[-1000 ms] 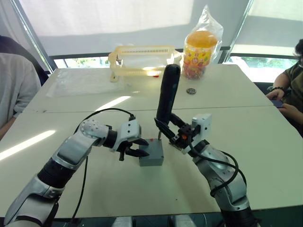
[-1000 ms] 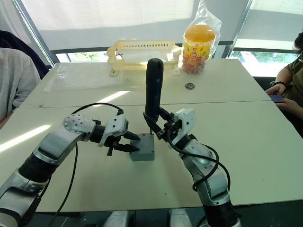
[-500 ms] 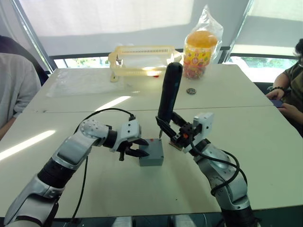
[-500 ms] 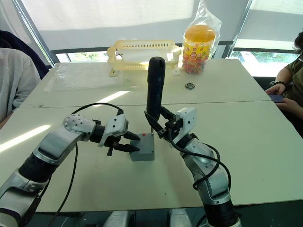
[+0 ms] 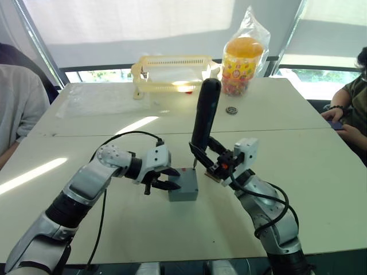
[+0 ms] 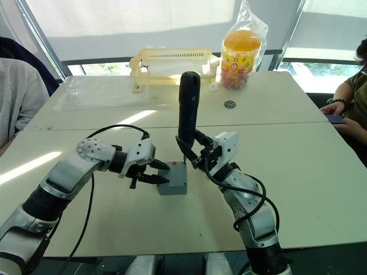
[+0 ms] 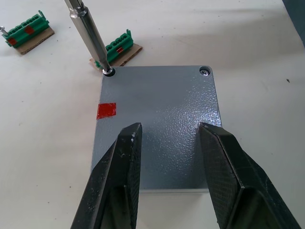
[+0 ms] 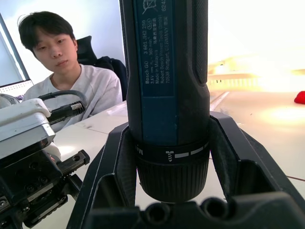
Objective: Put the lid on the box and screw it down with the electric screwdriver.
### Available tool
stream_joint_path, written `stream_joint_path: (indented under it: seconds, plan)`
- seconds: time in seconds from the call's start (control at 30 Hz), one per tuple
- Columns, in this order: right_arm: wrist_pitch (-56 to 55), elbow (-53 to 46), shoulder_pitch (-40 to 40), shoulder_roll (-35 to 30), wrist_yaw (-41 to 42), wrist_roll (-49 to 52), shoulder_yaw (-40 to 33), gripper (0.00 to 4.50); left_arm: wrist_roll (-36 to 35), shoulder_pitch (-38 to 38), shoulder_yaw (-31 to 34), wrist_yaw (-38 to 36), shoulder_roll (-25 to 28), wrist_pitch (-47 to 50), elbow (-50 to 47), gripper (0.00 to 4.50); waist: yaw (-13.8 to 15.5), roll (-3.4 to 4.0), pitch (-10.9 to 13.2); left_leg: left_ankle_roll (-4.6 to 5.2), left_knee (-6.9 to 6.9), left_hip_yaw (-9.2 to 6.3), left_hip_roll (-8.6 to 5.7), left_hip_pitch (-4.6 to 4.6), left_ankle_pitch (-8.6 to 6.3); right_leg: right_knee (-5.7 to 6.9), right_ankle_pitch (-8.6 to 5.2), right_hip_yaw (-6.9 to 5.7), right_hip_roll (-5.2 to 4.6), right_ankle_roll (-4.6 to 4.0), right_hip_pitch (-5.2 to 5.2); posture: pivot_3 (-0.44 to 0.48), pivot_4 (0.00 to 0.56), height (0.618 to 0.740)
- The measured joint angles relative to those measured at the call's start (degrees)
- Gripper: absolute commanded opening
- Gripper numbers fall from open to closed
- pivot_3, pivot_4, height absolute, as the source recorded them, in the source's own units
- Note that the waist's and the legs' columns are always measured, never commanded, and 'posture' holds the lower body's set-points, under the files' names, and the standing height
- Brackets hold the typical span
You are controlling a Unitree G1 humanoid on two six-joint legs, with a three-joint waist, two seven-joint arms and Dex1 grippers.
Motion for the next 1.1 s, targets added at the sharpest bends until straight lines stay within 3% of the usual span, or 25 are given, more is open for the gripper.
stream_joint_path:
  seconds: [0.53, 0.7, 1.1]
  plan:
    - [0.3, -0.2, 0.0, -3.6, 1.1, -3.7, 2.9, 1.77, 0.1, 0.4, -0.5, 0.4, 0.0, 0.4, 0.2, 1.87, 0.0, -0.07, -0.8, 0.0, -0.07, 0.0, 0.0, 0.25, 0.0, -0.06, -0.02, 0.0, 0.0, -0.02, 0.25, 0.0, 0.15, 0.74]
    - [0.3, 0.5, -0.1, -3.6, 1.0, -4.1, 3.3, 1.77, 0.2, 0.5, -1.1, 0.5, 0.0, 0.5, 0.6, 1.87, 0.0, -0.09, -1.0, 0.03, -0.15, 0.01, 0.0, 0.82, -0.03, -0.19, -0.2, 0.0, 0.0, -0.25, 0.83, 0.0, 0.15, 0.74]
    - [-1.6, 2.4, 0.0, -3.0, 1.1, -5.0, 4.3, 1.77, 0.2, 0.7, -1.2, 0.6, 0.0, 0.4, 0.8, 1.87, 0.0, -0.12, -1.2, 0.05, -0.17, 0.0, 0.0, 0.86, -0.04, -0.18, -0.24, -0.01, -0.01, -0.28, 0.87, 0.0, 0.15, 0.74]
